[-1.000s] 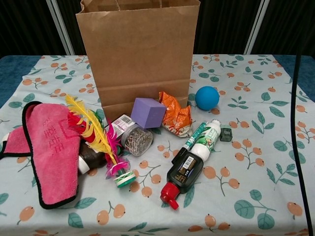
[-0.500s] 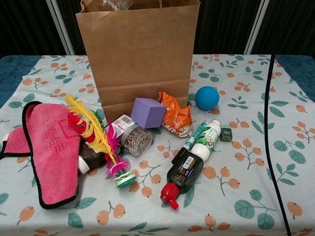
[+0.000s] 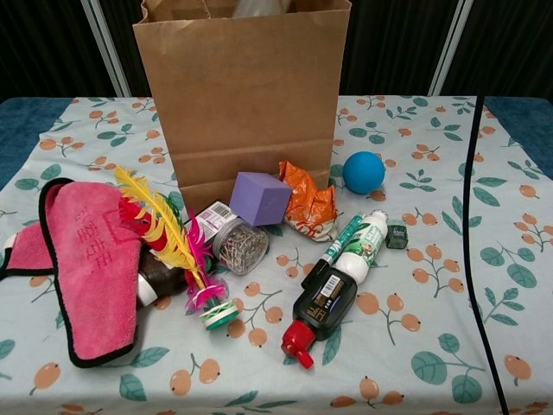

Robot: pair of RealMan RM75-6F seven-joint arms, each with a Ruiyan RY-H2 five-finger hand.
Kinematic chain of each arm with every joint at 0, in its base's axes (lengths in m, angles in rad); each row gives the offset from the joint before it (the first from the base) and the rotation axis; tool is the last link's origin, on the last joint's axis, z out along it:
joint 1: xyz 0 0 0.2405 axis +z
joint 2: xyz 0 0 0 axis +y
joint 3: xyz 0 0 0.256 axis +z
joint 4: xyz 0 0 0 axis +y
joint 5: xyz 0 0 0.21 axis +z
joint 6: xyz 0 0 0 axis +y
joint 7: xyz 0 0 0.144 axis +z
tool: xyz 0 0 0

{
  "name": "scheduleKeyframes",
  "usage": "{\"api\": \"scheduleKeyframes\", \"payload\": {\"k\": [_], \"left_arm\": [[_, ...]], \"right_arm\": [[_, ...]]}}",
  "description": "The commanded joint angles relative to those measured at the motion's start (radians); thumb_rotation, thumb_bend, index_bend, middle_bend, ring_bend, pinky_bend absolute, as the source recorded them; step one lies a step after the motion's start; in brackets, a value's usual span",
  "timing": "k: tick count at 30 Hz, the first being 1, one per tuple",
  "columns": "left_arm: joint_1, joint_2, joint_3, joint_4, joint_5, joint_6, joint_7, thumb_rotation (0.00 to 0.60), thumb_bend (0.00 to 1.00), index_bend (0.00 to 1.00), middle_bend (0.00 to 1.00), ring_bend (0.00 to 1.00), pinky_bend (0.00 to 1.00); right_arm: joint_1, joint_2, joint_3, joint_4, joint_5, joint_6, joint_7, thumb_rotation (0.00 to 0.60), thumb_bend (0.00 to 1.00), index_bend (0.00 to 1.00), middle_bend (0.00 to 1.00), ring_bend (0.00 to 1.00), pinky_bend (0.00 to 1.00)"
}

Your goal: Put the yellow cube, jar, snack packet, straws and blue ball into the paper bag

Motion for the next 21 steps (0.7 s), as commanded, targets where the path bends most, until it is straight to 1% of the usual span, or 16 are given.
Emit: {"api": "scheduleKeyframes", "payload": {"k": [1,4,7,10,12,14,16,18,20,21], "left_arm": [[0.0,0.001,0.001,-0.001,0.0,0.0,0.001,0.6,0.1,0.08,0.14,0.06,0.2],[0.0,0.003,0.0,-0.006,0.002,0.001,0.002,0.6,0.1,0.08,0.14,0.06,0.2],[-0.003,0.004,0.0,-0.011,0.006,0.0,0.005,0.6,0.1,0.08,0.14,0.06,0.2],[-0.008,0.006,-0.001,-0.017,0.008,-0.003,0.009,0.6,0.1,0.08,0.14,0.06,0.2],[-0.01,0.007,0.0,-0.021,0.009,-0.005,0.012,0.6,0.1,0.08,0.14,0.06,0.2],[-0.011,0.008,0.001,-0.026,0.01,-0.008,0.015,0.6,0.1,0.08,0.14,0.06,0.2],[-0.012,0.007,0.002,-0.03,0.012,-0.008,0.019,0.6,0.1,0.08,0.14,0.06,0.2],[-0.015,0.005,0.001,-0.033,0.014,-0.008,0.02,0.6,0.1,0.08,0.14,0.06,0.2],[-0.016,0.002,0.002,-0.034,0.017,-0.008,0.019,0.6,0.1,0.08,0.14,0.06,0.2],[-0.017,0.002,0.003,-0.034,0.019,-0.009,0.02,0.6,0.1,0.08,0.14,0.06,0.2]], "right_arm": [[0.012,0.013,-0.009,-0.026,0.006,0.019,0.002,0.6,0.0,0.17,0.26,0.13,0.15],[0.009,0.033,-0.007,-0.051,-0.006,0.042,0.029,0.6,0.0,0.16,0.27,0.13,0.15],[-0.003,0.066,0.008,-0.094,-0.036,0.078,0.071,0.6,0.0,0.16,0.27,0.13,0.15],[-0.033,0.121,0.024,-0.161,-0.092,0.132,0.127,0.6,0.0,0.16,0.27,0.14,0.17],[-0.07,0.174,0.032,-0.216,-0.134,0.18,0.172,0.6,0.0,0.16,0.27,0.16,0.2],[-0.124,0.235,0.034,-0.279,-0.152,0.229,0.22,0.6,0.0,0.18,0.27,0.18,0.23],[-0.183,0.283,0.037,-0.338,-0.126,0.264,0.292,0.6,0.0,0.2,0.27,0.2,0.26],[-0.261,0.327,0.033,-0.397,-0.073,0.283,0.415,0.6,0.0,0.21,0.28,0.2,0.27],[-0.337,0.359,0.009,-0.411,-0.051,0.281,0.54,0.6,0.0,0.21,0.28,0.2,0.29],[-0.366,0.364,-0.007,-0.398,-0.058,0.276,0.591,0.6,0.0,0.21,0.28,0.2,0.29]]}}
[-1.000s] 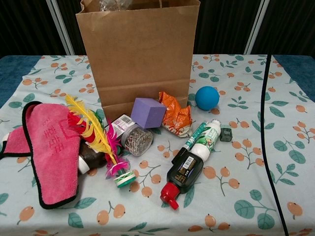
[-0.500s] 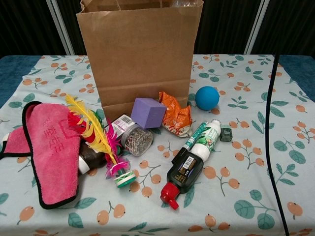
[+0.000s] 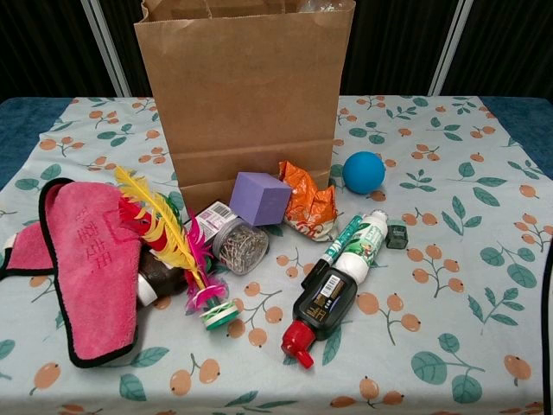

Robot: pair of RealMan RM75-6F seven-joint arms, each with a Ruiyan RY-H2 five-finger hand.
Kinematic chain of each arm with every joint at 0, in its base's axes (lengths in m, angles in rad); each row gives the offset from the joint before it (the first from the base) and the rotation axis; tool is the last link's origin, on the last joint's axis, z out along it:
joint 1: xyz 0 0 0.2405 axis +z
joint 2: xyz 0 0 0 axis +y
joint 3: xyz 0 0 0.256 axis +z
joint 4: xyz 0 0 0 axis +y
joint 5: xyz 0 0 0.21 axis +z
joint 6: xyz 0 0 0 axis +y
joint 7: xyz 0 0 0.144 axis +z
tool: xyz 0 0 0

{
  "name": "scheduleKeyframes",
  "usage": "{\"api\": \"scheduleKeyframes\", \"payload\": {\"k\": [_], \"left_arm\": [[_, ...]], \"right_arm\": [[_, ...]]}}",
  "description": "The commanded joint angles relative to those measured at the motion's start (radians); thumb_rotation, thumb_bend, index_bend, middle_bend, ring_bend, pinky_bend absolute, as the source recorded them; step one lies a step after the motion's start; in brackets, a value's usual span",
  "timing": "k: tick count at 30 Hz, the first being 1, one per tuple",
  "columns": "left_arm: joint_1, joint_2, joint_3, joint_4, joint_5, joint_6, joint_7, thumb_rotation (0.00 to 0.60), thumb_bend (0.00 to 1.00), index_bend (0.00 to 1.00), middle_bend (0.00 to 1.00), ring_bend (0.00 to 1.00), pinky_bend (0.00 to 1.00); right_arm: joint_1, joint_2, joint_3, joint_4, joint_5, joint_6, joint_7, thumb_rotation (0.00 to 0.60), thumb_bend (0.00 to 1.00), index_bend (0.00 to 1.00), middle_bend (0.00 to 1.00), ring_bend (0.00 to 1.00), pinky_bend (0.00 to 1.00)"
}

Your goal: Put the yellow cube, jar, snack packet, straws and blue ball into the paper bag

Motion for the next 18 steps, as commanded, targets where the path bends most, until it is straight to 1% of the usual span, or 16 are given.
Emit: {"api": "scheduleKeyframes", "payload": {"k": [1,2,5,8,10,13,18], "left_arm": [[-0.002,-0.001,0.002,-0.001,0.003,-0.002,0.003,0.6,0.1,0.08,0.14,0.06,0.2],[-0.003,-0.002,0.004,-0.002,0.005,-0.003,0.006,0.6,0.1,0.08,0.14,0.06,0.2],[-0.003,0.0,0.006,-0.007,0.008,-0.003,0.015,0.6,0.1,0.08,0.14,0.06,0.2],[-0.002,0.001,0.008,-0.01,0.005,-0.005,0.019,0.6,0.1,0.08,0.14,0.06,0.2],[-0.001,0.001,0.009,-0.009,0.002,-0.007,0.02,0.6,0.1,0.08,0.14,0.06,0.2],[0.0,0.0,0.012,-0.007,0.001,-0.011,0.021,0.6,0.1,0.08,0.14,0.06,0.2],[0.001,0.0,0.013,0.001,0.003,-0.007,0.009,0.6,0.1,0.08,0.14,0.06,0.2]], "right_arm": [[-0.189,0.088,-0.05,-0.041,0.034,0.025,0.293,0.6,0.0,0.21,0.28,0.2,0.29],[-0.223,0.08,-0.068,-0.009,0.031,0.01,0.372,0.6,0.0,0.21,0.28,0.2,0.29],[-0.283,0.042,-0.092,0.07,0.063,-0.065,0.57,0.6,0.0,0.23,0.28,0.2,0.3],[-0.31,-0.016,-0.106,0.166,0.089,-0.148,0.707,0.6,0.0,0.26,0.28,0.2,0.3],[-0.319,-0.069,-0.116,0.239,0.094,-0.186,0.763,0.6,0.0,0.26,0.28,0.2,0.3],[-0.323,-0.149,-0.126,0.341,0.118,-0.231,0.808,0.6,0.0,0.26,0.28,0.2,0.31],[-0.315,-0.246,-0.121,0.463,0.172,-0.335,0.873,0.6,0.0,0.28,0.28,0.21,0.32]]}}
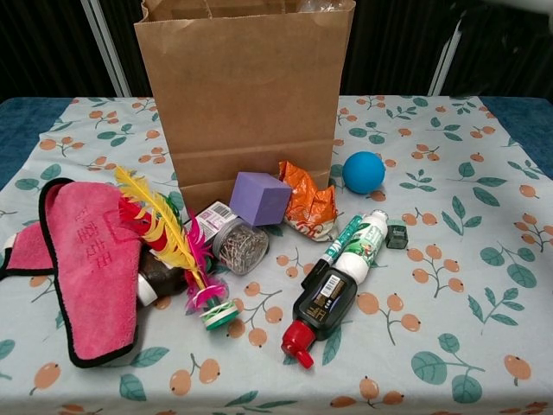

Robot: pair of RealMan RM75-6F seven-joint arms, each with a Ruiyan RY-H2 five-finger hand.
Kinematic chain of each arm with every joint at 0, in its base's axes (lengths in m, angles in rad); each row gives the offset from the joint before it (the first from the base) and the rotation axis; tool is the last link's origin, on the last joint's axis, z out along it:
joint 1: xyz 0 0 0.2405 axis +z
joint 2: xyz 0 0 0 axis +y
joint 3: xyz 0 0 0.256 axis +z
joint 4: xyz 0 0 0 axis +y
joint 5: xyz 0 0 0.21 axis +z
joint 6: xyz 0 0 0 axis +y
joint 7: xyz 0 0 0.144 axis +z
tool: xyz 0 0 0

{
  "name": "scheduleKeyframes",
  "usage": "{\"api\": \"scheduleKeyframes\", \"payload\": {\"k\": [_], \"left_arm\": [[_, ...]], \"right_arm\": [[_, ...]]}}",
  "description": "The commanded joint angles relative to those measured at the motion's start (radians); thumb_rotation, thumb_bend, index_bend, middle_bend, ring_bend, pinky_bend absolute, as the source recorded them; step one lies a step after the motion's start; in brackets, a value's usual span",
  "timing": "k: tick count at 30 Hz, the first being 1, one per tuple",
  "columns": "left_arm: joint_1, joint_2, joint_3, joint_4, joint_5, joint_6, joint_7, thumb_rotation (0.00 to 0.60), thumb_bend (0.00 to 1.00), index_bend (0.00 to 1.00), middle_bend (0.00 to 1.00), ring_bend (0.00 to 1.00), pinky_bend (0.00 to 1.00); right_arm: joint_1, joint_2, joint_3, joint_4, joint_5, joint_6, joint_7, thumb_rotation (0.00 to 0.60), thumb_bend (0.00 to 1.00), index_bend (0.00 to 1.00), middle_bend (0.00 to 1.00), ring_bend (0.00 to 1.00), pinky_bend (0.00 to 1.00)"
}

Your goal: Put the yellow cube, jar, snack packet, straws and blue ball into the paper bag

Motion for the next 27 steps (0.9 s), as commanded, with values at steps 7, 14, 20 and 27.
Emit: {"api": "scheduleKeyframes", "payload": {"k": [7,14,20,27], "left_arm": [[0.001,-0.004,0.003,0.021,0.004,0.003,-0.008,0.6,0.1,0.08,0.14,0.06,0.2],[-0.001,-0.011,0.006,0.035,0.006,-0.001,0.0,0.6,0.1,0.08,0.14,0.06,0.2],[-0.001,-0.013,0.007,0.046,0.008,0.001,0.012,0.6,0.1,0.08,0.14,0.06,0.2],[0.0,-0.015,0.007,0.051,0.003,-0.001,0.013,0.6,0.1,0.08,0.14,0.06,0.2]], "right_arm": [[-0.007,-0.18,0.012,0.217,0.013,-0.189,0.194,0.6,0.0,0.31,0.28,0.22,0.33],[-0.009,-0.249,0.02,0.301,-0.033,-0.206,0.243,0.6,0.0,0.31,0.28,0.22,0.33],[0.006,-0.311,0.026,0.386,-0.055,-0.242,0.265,0.6,0.0,0.31,0.28,0.21,0.33],[0.018,-0.378,0.028,0.468,-0.091,-0.27,0.288,0.6,0.0,0.31,0.28,0.22,0.33]]}}
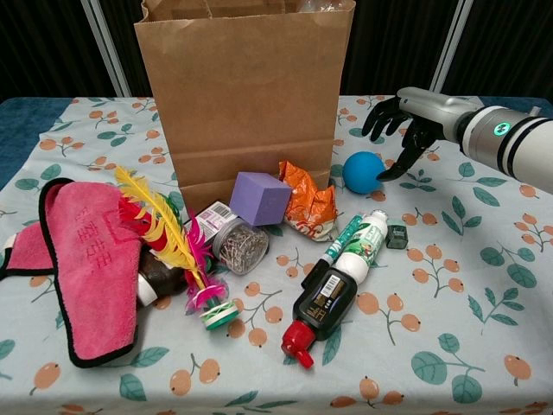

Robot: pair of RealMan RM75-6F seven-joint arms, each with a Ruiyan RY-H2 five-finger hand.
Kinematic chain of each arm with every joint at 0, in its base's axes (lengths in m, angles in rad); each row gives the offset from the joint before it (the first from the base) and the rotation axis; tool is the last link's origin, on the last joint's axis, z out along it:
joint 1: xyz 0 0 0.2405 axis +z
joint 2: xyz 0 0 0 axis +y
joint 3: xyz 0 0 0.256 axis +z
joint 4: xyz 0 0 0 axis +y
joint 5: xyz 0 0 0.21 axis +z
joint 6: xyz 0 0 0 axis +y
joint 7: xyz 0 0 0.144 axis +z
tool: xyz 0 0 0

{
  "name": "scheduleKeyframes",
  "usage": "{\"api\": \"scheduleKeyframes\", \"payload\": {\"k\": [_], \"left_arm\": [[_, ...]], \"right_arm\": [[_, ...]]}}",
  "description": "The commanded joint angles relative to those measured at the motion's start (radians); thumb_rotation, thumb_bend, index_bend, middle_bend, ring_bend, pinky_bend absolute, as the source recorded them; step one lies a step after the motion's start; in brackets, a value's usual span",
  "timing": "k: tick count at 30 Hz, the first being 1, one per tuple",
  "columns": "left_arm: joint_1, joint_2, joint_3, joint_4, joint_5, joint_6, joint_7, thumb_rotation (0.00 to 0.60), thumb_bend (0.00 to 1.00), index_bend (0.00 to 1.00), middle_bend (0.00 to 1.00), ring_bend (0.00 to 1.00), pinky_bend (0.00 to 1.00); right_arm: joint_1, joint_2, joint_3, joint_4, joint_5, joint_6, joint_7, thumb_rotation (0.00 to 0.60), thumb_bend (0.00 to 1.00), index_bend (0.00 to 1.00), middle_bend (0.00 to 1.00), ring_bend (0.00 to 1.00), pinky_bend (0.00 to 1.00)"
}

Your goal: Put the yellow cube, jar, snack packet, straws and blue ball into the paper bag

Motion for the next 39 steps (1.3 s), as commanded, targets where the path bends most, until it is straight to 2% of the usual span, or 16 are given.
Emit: {"api": "scheduleKeyframes", "payload": {"k": [1,8,20,29,34,39], "left_arm": [[0.0,-0.001,0.001,0.001,0.0,-0.001,0.0,0.6,0.1,0.08,0.14,0.06,0.2],[0.001,-0.003,0.001,0.011,-0.002,-0.001,-0.008,0.6,0.1,0.08,0.14,0.06,0.2],[0.002,-0.007,0.001,0.025,-0.005,-0.003,-0.016,0.6,0.1,0.08,0.14,0.06,0.2],[0.003,-0.009,0.001,0.03,-0.006,-0.004,-0.022,0.6,0.1,0.08,0.14,0.06,0.2],[0.003,-0.008,0.0,0.028,-0.007,-0.004,-0.026,0.6,0.1,0.08,0.14,0.06,0.2],[0.001,-0.008,0.002,0.023,-0.005,-0.007,-0.026,0.6,0.1,0.08,0.14,0.06,0.2]], "right_arm": [[0.005,-0.028,0.0,0.033,-0.017,-0.009,0.007,0.6,0.0,0.31,0.28,0.22,0.33],[0.007,-0.065,0.004,0.089,-0.011,-0.02,-0.011,0.6,0.0,0.34,0.31,0.25,0.33],[0.009,-0.106,0.013,0.142,-0.008,-0.046,-0.028,0.6,0.07,0.38,0.33,0.28,0.35],[0.006,-0.121,0.024,0.158,-0.018,-0.048,-0.025,0.6,0.16,0.44,0.37,0.34,0.44],[0.0,-0.106,0.028,0.135,-0.044,-0.023,-0.031,0.6,0.18,0.47,0.39,0.36,0.46],[-0.023,-0.037,0.047,0.038,-0.082,0.049,-0.036,0.6,0.18,0.48,0.4,0.37,0.48]]}}
